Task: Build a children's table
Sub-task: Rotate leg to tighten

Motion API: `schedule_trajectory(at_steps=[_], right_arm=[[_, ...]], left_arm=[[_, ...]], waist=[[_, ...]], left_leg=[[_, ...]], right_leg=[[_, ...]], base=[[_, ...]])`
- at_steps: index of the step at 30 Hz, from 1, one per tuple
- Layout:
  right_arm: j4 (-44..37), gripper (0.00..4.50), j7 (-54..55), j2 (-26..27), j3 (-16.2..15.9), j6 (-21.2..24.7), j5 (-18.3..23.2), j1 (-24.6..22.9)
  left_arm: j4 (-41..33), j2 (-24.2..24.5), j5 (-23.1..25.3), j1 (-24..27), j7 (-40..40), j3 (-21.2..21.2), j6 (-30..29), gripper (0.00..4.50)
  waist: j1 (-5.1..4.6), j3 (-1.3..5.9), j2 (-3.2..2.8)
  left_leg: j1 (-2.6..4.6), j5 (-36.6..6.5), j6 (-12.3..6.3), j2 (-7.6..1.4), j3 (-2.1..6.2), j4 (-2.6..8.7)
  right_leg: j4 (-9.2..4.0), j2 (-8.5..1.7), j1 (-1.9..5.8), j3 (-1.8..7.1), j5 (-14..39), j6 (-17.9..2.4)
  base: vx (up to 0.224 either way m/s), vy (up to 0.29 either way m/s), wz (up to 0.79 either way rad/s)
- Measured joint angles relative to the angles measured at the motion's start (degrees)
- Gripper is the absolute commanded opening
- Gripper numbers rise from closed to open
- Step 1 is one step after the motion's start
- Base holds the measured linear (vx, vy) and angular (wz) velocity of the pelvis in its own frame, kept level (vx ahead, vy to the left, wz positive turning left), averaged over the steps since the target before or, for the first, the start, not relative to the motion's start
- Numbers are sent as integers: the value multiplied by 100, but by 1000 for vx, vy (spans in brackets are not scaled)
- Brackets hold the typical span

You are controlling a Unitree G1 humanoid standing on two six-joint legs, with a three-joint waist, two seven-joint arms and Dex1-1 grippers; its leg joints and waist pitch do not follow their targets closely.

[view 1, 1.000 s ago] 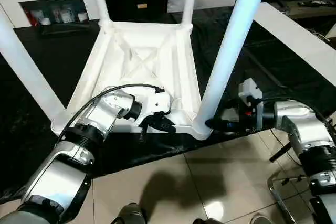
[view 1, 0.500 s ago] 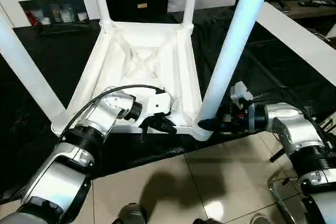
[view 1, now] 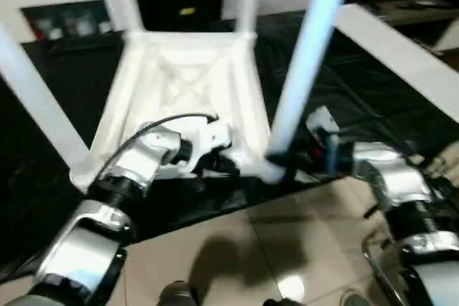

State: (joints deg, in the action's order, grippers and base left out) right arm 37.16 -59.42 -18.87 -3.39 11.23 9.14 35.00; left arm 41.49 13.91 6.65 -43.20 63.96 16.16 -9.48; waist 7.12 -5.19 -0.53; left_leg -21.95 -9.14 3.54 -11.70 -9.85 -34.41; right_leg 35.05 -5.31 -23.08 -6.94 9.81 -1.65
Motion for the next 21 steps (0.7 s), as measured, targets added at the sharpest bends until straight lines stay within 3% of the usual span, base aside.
schedule_trajectory(at_steps=[3,8,12,13,14,16,21], right_arm=[[435,197,1158,409,222,258,-80,413],[1102,196,2866,921,476,314,-279,1042],[1368,196,3489,1104,568,9,-357,1205],[1401,251,3550,1133,598,-44,-371,1223],[1429,264,3585,1151,626,-86,-377,1236],[1446,264,3596,1186,689,-142,-360,1240],[1419,314,3276,1044,731,-217,-267,1176]], left_arm=[[-3,-337,11,-28,-802,-252,-556,0],[-50,-988,57,-141,-2220,-666,-1275,0],[-56,-1230,56,-229,-2718,-733,-1450,0],[-63,-1248,57,-239,-2774,-732,-1453,0],[-75,-1261,69,-241,-2811,-730,-1453,0],[-118,-1271,96,-242,-2851,-715,-1452,0],[-159,-1223,112,-241,-2837,-581,-1395,0]], waist=[[-242,-1,1],[-424,-3,3],[-422,-4,7],[-406,-4,7],[-388,-3,6],[-359,-3,5],[-330,-3,4]], left_leg=[[-1,0,0,0,0,0],[-16,0,0,0,-1,1],[-35,-2,-1,2,-7,29],[-38,-2,-2,1,-8,37],[-39,4,-13,1,-9,52],[-39,15,-29,0,-10,74],[-47,15,-30,-1,-17,75]], right_leg=[[-16,0,-11,-4,0,0],[-18,1,-38,-4,-18,1],[-15,1,-74,-2,-53,-26],[-12,3,-83,-2,-54,-29],[-12,4,-90,-2,-51,-26],[-12,10,-100,-2,-40,-27],[-15,8,-107,-2,-39,-29]], base=[[0,0,0],[0,0,0],[13,-4,0],[52,-17,1],[0,0,0],[0,0,0],[0,0,0]])
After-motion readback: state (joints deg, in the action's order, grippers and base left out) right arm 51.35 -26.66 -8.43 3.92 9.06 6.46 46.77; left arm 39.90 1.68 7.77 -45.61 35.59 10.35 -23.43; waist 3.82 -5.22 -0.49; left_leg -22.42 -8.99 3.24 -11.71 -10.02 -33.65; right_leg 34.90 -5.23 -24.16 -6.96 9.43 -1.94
